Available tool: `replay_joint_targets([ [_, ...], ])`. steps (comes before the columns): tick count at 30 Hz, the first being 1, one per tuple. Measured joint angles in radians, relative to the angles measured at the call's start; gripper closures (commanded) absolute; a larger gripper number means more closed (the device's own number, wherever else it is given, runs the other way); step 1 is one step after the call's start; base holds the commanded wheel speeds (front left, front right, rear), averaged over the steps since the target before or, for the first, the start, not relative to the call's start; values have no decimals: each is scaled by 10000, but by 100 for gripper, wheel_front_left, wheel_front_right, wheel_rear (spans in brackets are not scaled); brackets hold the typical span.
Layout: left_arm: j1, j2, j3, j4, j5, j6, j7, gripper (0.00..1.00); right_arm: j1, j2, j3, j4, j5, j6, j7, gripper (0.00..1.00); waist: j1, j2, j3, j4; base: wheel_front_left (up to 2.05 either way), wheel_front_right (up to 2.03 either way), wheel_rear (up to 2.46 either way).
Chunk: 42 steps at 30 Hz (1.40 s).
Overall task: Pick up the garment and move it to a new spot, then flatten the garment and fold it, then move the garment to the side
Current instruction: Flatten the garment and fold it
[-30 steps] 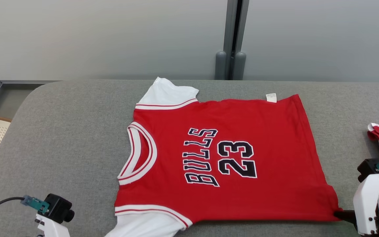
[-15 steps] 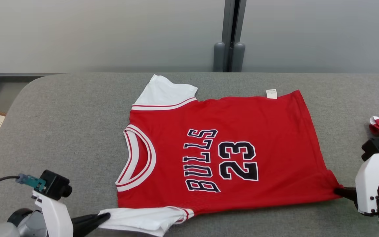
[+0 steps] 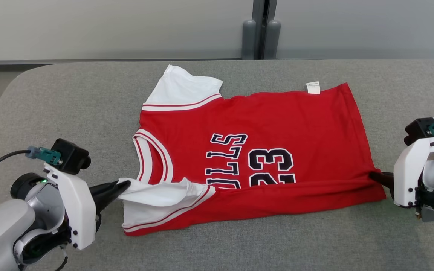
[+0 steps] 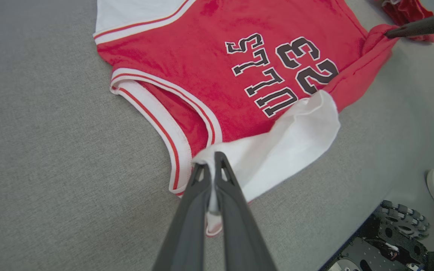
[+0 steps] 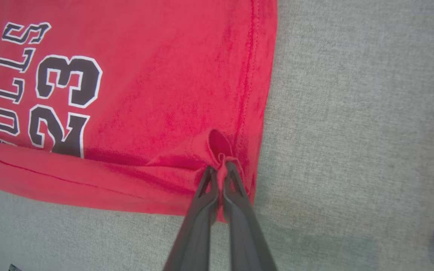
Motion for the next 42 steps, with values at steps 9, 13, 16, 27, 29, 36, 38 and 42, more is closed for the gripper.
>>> replay_joint_targets([
  [9,-911,-817,-159,1020,702,-15,-510,100,-658,401,-54,284,-518,0,-546,100,0,0,580,-89,0,0,0],
  [13,-1222,-1104,-247,1517,920,-15,-888,100,-821,477,-10,380,-593,0,-740,100,0,0,791,-90,0,0,0],
  [16,-1423,-1285,-368,1864,1034,-15,-1083,100,-919,479,27,437,-633,0,-865,100,0,0,895,-67,0,0,0],
  [27,-1701,-1985,-453,3390,2088,581,-2556,0,-858,993,-940,725,190,-12,-2525,0,0,0,785,79,0,0,0],
  [29,-1616,-2165,-79,3519,1956,978,-3256,0,-690,1012,-1103,591,167,-12,-3256,0,0,0,693,112,0,0,0],
  [36,-619,-2652,1499,3494,1488,2297,-5233,0,-36,899,-1739,244,-857,-12,-7007,0,0,0,281,159,0,0,0],
  [38,-194,-2832,2127,3177,1475,2435,-5300,0,194,924,-1820,136,-1271,-12,-7908,0,0,0,172,155,0,0,0],
  [42,926,-3469,4362,2146,2491,2800,-5323,0,590,986,-1923,82,-2445,-12,-9237,0,0,0,-21,136,0,0,0],
])
